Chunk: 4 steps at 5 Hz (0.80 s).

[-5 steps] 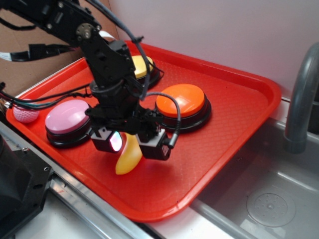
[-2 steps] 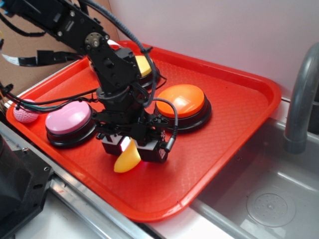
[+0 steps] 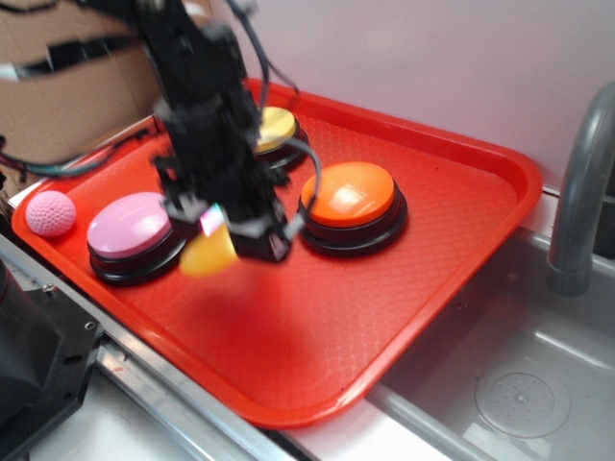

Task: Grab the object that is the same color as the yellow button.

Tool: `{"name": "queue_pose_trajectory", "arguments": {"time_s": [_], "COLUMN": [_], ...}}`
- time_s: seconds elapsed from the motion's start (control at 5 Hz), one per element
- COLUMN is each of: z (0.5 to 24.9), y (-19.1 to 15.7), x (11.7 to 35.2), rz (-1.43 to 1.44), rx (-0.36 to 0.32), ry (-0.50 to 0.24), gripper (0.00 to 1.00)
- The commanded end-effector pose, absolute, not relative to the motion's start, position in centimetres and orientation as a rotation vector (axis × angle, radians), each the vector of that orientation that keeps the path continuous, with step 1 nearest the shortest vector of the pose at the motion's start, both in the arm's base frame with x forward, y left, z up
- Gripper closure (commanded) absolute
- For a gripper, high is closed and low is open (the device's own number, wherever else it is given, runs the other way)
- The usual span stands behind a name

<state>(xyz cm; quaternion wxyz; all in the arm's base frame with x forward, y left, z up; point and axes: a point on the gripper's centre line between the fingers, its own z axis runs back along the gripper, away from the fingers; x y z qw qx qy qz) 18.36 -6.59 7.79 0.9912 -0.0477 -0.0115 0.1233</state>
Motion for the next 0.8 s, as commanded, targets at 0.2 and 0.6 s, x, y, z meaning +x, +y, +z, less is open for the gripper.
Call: {"name": "queue_pose_trajectory", "arguments": {"time_s": [0.2,0.6], "z": [18.1,19.7], "y": [-1.7,0.6], "x": [21.5,21.3], "rz": [0.217,0.28], "rx": [-0.085,-0.093], "ry": [-0.132,-0.166], "gripper": [1.0,1.0]}}
